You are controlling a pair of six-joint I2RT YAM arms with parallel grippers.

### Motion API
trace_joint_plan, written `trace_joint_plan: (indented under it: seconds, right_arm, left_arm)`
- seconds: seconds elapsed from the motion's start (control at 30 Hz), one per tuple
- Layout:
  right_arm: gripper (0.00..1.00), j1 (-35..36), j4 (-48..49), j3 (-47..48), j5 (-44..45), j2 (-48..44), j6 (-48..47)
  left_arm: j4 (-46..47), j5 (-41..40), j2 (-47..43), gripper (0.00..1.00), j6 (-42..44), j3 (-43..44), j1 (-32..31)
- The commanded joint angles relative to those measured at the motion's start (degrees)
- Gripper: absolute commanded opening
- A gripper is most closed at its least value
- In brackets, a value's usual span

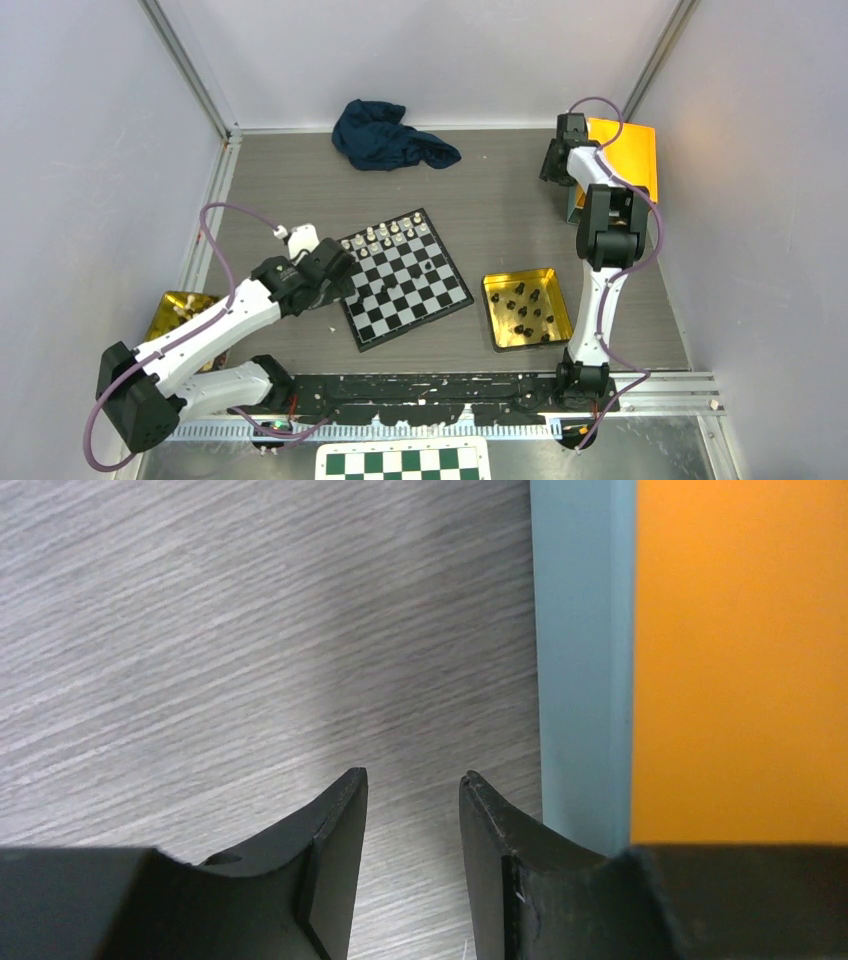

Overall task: Set up the chess pieces on the board
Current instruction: Move the distractor to the corner of the board, then move the chessboard to the center of the board.

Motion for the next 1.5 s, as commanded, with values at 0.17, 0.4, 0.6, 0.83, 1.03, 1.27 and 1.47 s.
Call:
trace_joint_plan:
  seconds: [0.17, 0.4, 0.6, 0.83, 1.03, 1.27, 1.47]
  right_arm:
    - [0.47, 6.74, 0.49, 2.54, -5.13, -4.97, -2.81]
    - [0.46, 16.07, -1.16, -4.35, -4.12, -9.82, -2.07]
    - [0.43, 21.41, -1.43, -11.25, -3.43, -14.75, -0.77]
    - [0.35, 25.43, -1.43, -17.08, -3.87, -17.87, 1.07]
    - [0.28, 29.4, -1.48, -18.95, -3.17, -18.23, 1.6]
    - [0.22, 31.34, -1.2, -21.02, -3.21, -18.38, 2.64]
    - [0.15, 32.25, -0.32, -23.46, -3.49, -18.78, 3.48]
  left_arm:
    - [-6.85, -0.18, -7.82, 0.98, -7.52, -3.64, 0.25]
    - [-3.36, -0.83, -9.14, 0.95, -10.73, -8.1, 0.25]
    - [2.02, -2.21, -5.84, 0.91, -14.91, -11.32, 0.32]
    - [7.32, -2.42, -4.58, 0.75, -21.66, -16.56, 0.57]
    - [11.63, -1.91, -1.45, 0.69, -24.01, -18.73, 1.11]
    - [18.2, -0.46, 3.7, 0.64, -23.57, -19.47, 1.13]
    - [22.36, 1.16, 8.28, 0.58, -21.42, -18.44, 1.13]
